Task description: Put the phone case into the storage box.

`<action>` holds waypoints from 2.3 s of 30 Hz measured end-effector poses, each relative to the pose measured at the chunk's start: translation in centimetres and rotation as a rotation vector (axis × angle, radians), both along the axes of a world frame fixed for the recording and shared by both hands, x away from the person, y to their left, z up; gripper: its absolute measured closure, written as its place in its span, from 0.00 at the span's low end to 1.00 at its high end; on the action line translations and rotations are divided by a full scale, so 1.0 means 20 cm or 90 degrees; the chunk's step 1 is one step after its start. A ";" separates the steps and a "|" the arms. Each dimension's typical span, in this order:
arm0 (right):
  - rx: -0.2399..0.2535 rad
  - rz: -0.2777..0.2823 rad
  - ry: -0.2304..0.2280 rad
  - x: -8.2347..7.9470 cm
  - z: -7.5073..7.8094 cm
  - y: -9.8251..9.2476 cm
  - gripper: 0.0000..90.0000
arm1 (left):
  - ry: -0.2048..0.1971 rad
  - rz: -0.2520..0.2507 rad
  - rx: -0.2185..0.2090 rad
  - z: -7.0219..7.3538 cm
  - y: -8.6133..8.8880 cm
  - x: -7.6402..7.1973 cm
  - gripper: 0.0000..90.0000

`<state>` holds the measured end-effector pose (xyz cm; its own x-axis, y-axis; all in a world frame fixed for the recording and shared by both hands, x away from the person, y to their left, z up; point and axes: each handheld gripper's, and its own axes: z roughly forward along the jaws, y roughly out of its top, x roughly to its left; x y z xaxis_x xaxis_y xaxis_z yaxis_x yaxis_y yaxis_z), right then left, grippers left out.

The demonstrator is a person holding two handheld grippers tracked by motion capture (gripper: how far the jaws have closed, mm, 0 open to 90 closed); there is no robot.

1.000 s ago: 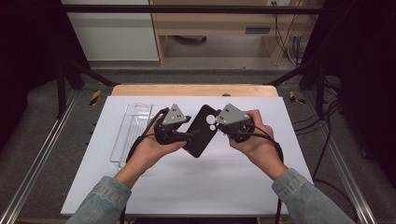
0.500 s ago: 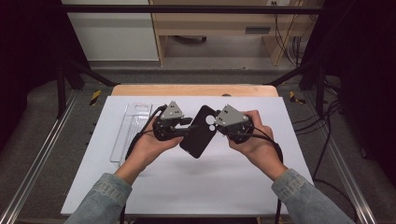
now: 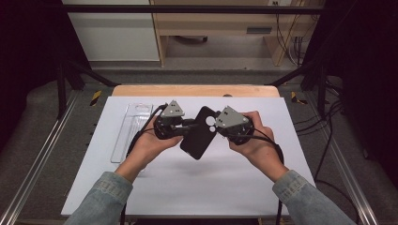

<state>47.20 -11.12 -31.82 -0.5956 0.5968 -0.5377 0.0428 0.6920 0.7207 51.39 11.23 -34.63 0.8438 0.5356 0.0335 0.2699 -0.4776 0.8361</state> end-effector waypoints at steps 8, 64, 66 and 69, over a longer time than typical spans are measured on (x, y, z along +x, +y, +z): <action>0.000 0.002 0.000 0.00 0.00 0.01 0.98 | 0.010 -0.003 0.003 -0.01 0.01 0.02 0.89; 0.373 -0.018 0.057 -0.06 -0.32 -0.38 0.06 | -0.128 0.151 -0.054 0.00 0.11 -0.09 0.96; 0.382 -0.023 0.057 -0.06 -0.33 -0.38 0.06 | -0.129 0.152 -0.063 -0.01 0.13 -0.09 0.96; 0.375 -0.030 0.052 -0.06 -0.35 -0.39 0.08 | -0.129 0.152 -0.070 -0.01 0.14 -0.09 0.96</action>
<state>45.95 -18.87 -38.79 -0.5868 0.8074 -0.0613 0.1354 0.1724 0.9757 49.61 14.12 -34.88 0.6757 0.7275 0.1188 0.1867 -0.3248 0.9272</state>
